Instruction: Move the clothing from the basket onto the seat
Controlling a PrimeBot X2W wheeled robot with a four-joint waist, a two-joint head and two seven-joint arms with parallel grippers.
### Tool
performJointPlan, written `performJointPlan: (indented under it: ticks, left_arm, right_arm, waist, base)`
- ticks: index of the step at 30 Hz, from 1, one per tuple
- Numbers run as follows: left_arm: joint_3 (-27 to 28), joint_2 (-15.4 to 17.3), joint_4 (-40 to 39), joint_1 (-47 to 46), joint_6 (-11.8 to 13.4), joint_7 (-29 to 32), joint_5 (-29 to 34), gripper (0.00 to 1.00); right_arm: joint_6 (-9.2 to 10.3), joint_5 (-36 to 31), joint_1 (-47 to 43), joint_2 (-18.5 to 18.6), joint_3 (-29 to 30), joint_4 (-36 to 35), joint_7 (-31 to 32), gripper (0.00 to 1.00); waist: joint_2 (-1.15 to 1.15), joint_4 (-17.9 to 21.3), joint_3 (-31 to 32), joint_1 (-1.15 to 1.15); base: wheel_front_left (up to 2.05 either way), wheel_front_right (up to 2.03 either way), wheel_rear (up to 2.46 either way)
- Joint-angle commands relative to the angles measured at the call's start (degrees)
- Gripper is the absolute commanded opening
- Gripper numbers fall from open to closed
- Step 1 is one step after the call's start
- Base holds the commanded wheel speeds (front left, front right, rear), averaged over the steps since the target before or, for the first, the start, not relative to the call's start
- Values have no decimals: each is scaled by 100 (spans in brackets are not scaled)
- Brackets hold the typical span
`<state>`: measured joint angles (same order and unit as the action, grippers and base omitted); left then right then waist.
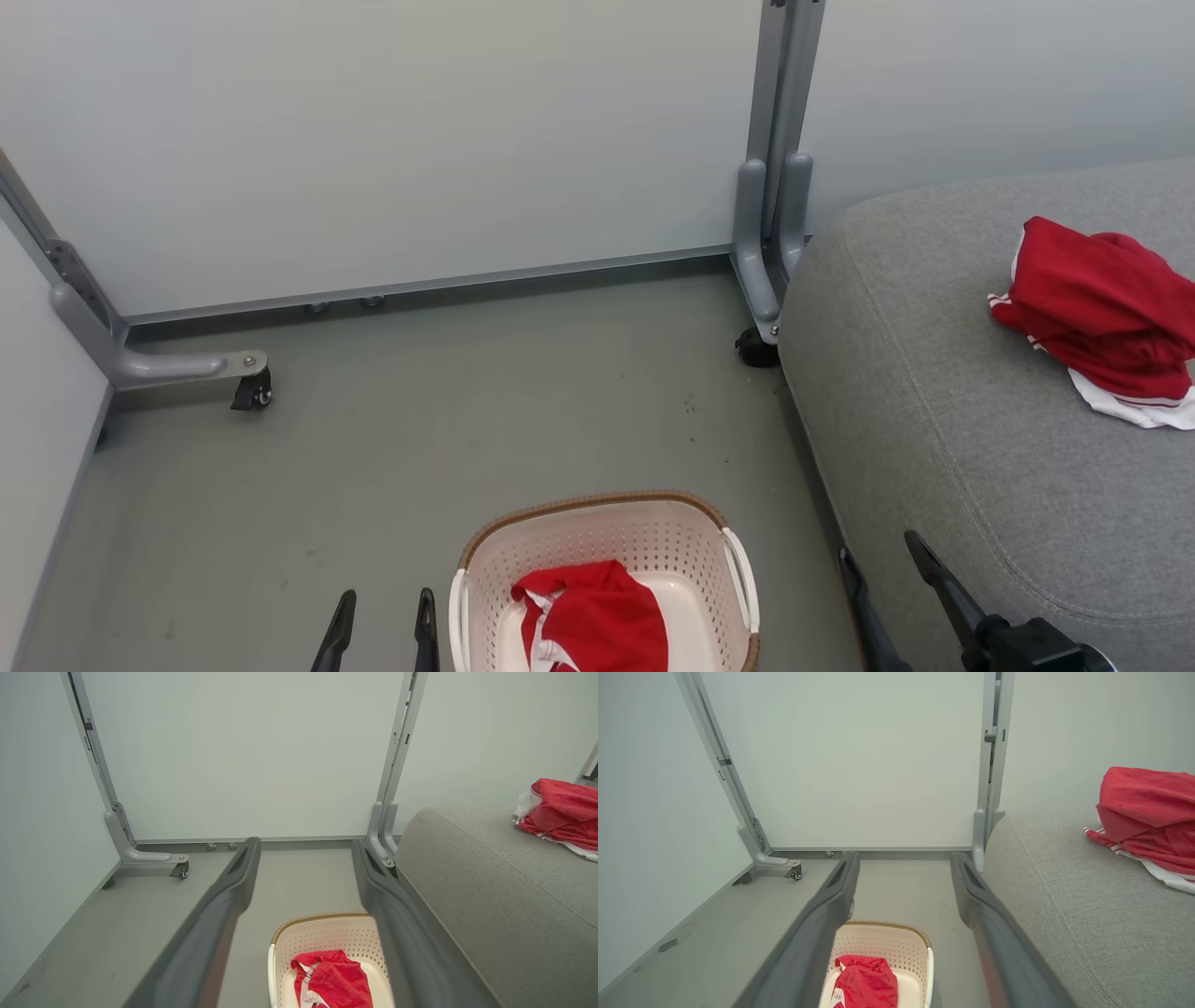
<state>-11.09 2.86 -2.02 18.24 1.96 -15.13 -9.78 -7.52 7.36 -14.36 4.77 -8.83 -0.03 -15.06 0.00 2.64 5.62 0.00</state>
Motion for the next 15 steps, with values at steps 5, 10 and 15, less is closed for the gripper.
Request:
performJointPlan:
  ticks: [5,10,15]
  left_arm:
    - [-67,7,230,-247,-143,-2,33,100]
    - [-112,8,350,-499,-195,-2,30,100]
    - [-109,8,358,-837,-220,-2,15,100]
  right_arm:
    - [6,19,118,-9,29,25,-17,100]
    - [6,28,236,-13,119,14,-17,100]
    - [6,-11,511,43,155,-69,-17,100]
  waist:
    - [0,69,-230,0]
    - [0,121,-540,0]
    - [0,178,-1069,0]
  base:
    - [0,0,0]
    - [0,0,0]
    - [0,0,0]
